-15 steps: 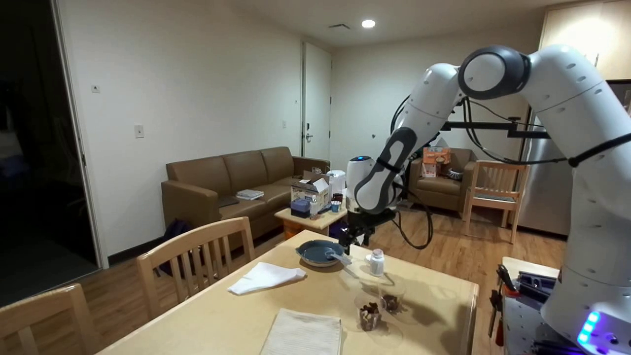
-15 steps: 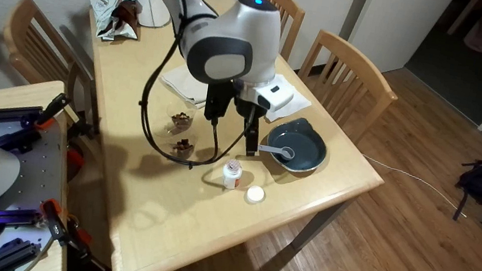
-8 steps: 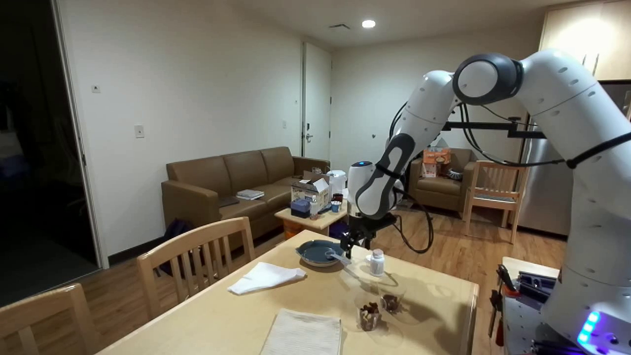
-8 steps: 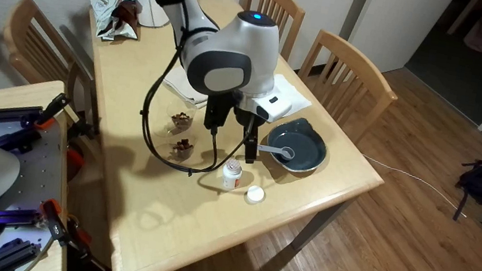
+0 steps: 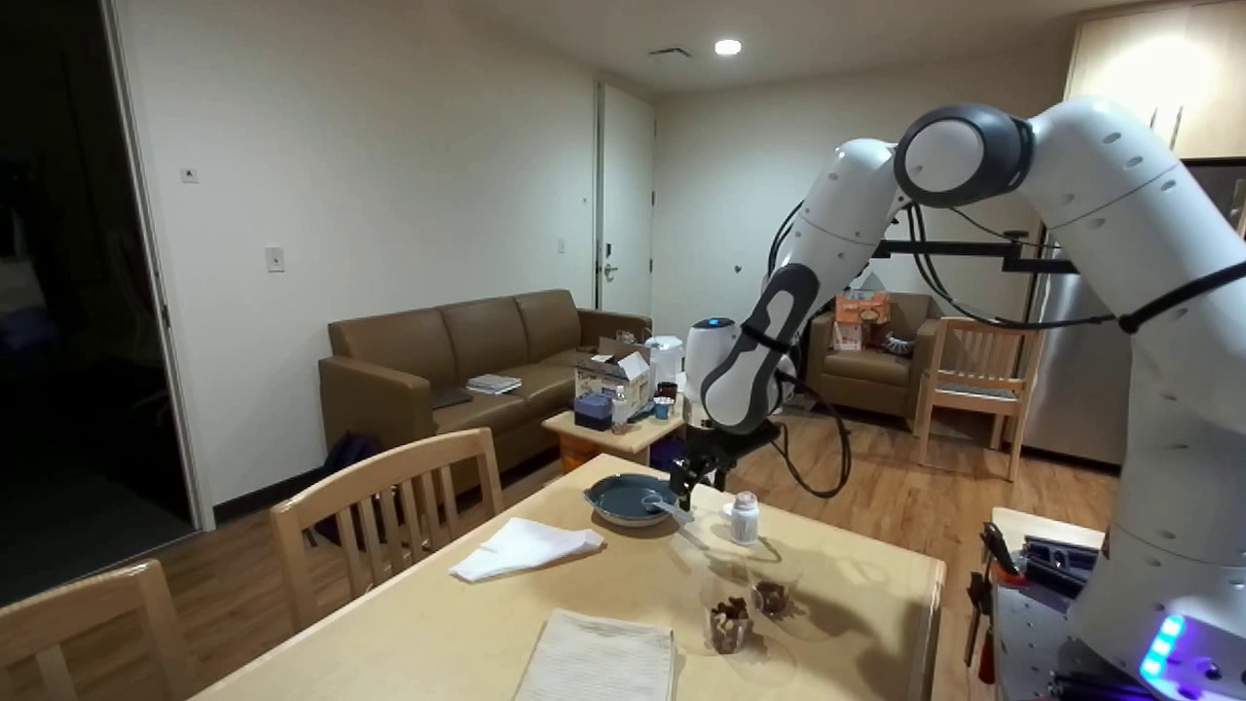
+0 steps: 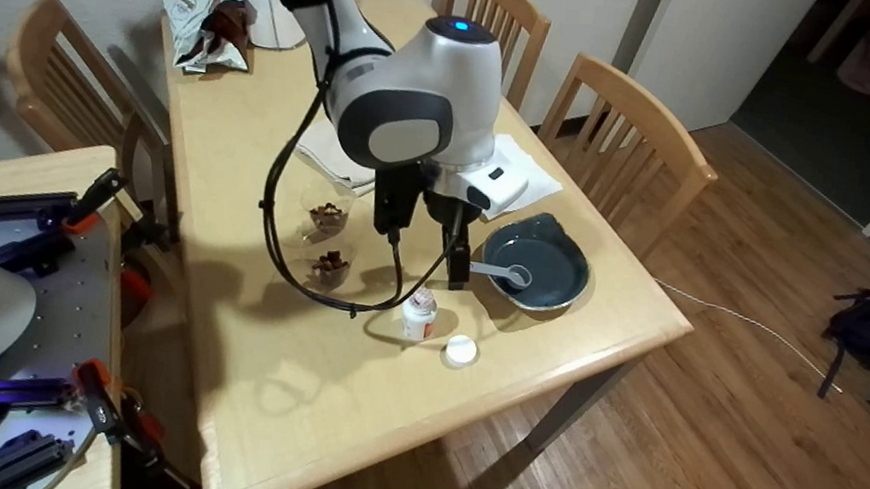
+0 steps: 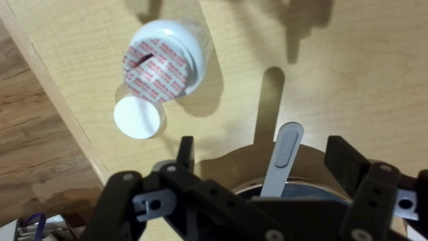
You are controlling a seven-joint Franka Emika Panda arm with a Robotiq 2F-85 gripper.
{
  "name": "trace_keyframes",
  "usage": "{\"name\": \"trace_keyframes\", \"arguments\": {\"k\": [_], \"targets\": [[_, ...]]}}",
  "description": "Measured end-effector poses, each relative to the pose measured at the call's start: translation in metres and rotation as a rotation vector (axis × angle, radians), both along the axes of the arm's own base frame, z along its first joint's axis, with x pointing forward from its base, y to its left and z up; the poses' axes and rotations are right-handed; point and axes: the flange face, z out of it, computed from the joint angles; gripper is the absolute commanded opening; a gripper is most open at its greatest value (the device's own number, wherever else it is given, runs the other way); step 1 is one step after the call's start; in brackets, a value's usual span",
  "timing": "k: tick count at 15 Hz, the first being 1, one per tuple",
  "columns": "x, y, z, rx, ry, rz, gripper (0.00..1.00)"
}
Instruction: Take the spoon from the bowl and put it in the cup, then move the two cups slightly forward
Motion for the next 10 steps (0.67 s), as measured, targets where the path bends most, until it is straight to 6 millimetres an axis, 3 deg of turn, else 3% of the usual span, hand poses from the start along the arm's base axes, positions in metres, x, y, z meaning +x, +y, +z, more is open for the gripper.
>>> {"name": "trace_keyframes", "arguments": {"k": [10], "targets": [[-0.0006, 0.005, -0.0026, 0.019, 0.016, 0.116, 1.0]]}}
